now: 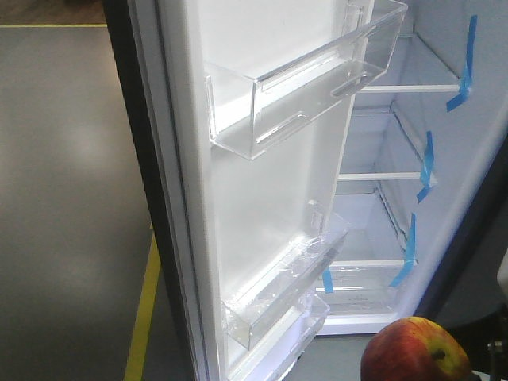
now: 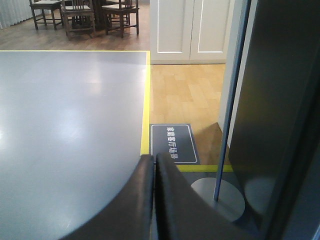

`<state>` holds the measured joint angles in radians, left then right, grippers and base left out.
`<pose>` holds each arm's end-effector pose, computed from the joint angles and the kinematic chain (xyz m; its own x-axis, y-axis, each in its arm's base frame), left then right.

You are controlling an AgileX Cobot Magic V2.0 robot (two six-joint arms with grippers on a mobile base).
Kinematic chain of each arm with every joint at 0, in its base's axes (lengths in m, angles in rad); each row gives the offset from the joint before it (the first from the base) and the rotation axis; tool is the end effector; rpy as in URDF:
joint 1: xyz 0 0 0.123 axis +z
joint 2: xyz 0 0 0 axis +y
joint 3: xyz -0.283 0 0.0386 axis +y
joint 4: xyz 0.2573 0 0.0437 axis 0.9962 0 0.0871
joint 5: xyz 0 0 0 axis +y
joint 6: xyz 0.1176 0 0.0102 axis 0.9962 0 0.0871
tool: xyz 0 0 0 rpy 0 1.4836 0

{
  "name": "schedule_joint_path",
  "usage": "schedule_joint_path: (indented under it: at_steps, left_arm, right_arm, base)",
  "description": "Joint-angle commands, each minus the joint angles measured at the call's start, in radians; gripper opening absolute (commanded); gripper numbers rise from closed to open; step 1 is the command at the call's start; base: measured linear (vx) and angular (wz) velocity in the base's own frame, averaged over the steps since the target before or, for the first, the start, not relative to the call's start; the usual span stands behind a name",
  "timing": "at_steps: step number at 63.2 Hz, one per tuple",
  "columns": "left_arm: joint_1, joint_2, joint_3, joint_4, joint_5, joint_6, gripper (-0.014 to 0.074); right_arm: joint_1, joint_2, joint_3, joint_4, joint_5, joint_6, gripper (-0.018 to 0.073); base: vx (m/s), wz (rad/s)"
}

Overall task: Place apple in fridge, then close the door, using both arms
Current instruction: 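Raise the right gripper with the apple above the upper door bin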

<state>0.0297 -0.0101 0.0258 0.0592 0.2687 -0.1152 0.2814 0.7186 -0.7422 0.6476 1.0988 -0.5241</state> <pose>0.0902 0.0045 0.1752 -0.1925 -0.0638 -0.9792 -0.0564 0.9970 -0.0539 0.1084 0.0974 0.3107 -0.6259 -0.3492 -0.6973 -0.6916 0.6617 0.2895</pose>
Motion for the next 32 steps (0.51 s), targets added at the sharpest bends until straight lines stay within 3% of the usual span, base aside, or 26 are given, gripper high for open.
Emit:
schedule_joint_path:
  at_steps: [1, 32]
  left_arm:
    - [0.000, -0.017, 0.021, -0.001, -0.077, -0.003, -0.0006]
    - [0.000, -0.017, 0.021, -0.001, -0.077, -0.003, -0.0006]
  right_arm:
    - [0.000, -0.002, -0.028, 0.048, -0.037, -0.005, 0.0377]
    - [0.000, -0.002, -0.028, 0.048, -0.037, -0.005, 0.0377]
  base:
    - [0.10, -0.04]
    - [0.08, -0.03]
